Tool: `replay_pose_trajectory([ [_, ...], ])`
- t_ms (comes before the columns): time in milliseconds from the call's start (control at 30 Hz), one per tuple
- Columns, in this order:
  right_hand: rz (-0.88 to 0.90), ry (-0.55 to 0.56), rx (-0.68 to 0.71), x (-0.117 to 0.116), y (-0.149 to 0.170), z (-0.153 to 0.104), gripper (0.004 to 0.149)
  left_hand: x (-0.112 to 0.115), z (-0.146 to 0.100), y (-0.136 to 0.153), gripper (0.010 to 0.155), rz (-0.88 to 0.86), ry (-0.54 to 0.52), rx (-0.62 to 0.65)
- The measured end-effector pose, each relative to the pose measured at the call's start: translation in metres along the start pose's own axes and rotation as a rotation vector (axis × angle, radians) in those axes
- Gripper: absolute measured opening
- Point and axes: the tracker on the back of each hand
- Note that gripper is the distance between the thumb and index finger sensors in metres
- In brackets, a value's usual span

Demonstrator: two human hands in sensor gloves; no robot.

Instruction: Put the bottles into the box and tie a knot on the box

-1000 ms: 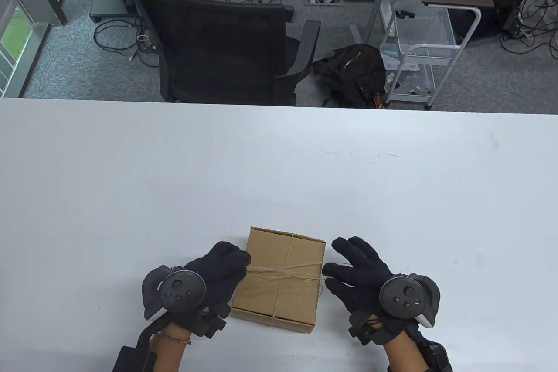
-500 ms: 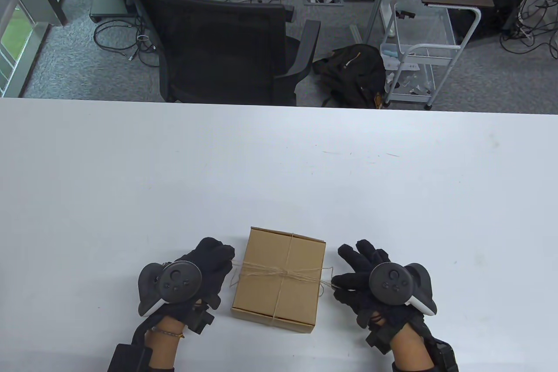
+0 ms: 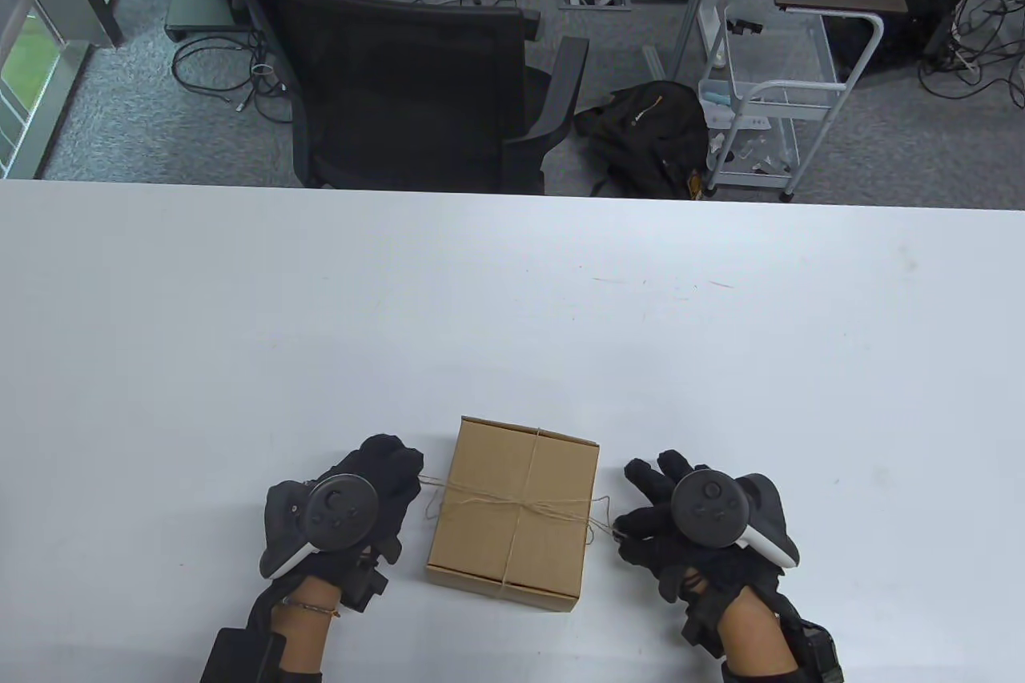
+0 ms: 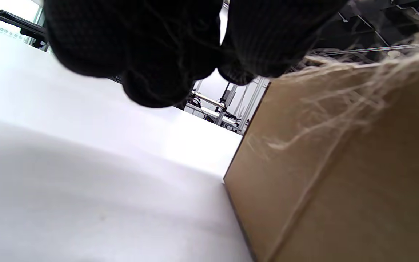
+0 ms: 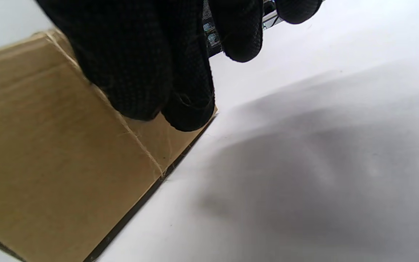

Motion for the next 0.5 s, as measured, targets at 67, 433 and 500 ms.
replay_pose_trajectory([
  [67,-0.016,-0.016,-0.017,0.000,0.004,0.000,0.047,-0.001,0.000,0.002,0.051,-0.002,-0.012,-0.011],
  [433,-0.085,0.158,-0.174,-0.004,0.039,0.000,0.083,0.007,-0.001,0.034,0.081,0.080,0.071,-0.244],
  [500,-0.088,0.210,-0.158,-0.005,0.042,-0.001,0.084,0.009,-0.002,0.036,0.087,0.061,0.090,-0.246],
])
Point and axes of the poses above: the tracker on the back of each hand, its own y axis roughly to the little-finger side, its own z axis roughly from the wrist to the fingertips, x = y × z, and after that the axes turned 8 degrees about y, right-handed
